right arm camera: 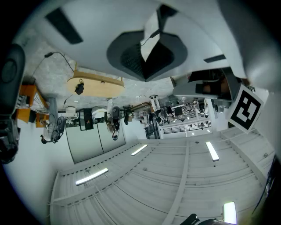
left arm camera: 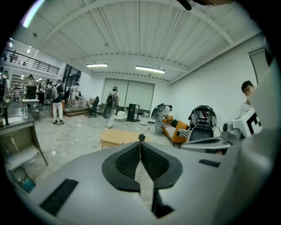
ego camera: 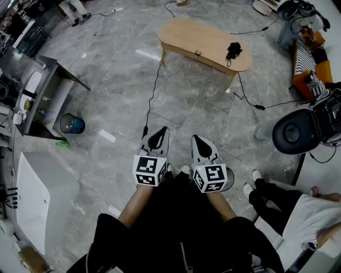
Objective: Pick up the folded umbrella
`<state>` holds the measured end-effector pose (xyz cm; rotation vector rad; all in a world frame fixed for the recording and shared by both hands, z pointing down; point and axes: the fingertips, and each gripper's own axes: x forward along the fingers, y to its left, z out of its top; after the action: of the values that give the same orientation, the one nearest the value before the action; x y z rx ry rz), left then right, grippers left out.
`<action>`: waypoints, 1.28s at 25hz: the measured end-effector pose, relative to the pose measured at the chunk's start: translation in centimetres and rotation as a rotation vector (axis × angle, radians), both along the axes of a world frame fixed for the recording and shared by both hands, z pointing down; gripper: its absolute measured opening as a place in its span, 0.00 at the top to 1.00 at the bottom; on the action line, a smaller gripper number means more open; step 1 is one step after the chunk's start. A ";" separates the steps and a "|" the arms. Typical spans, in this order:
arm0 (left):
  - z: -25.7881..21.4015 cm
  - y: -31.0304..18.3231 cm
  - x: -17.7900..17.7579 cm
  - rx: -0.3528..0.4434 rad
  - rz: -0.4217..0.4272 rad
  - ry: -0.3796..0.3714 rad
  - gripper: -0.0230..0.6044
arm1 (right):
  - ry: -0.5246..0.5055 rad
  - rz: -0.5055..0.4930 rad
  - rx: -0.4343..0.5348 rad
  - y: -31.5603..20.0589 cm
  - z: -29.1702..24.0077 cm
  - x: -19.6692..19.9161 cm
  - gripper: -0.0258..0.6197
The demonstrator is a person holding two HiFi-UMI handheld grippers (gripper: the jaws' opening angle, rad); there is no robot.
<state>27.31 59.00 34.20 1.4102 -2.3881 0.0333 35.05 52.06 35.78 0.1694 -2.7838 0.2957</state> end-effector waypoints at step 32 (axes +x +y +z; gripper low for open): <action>0.4 -2.4 2.5 -0.028 -0.041 0.019 0.94 | -0.044 -0.065 -0.072 -2.6 -0.5 2.0 0.94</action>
<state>29.77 56.58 34.60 1.3432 -2.3909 0.0433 37.04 49.45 35.25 0.0551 -2.8107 0.3878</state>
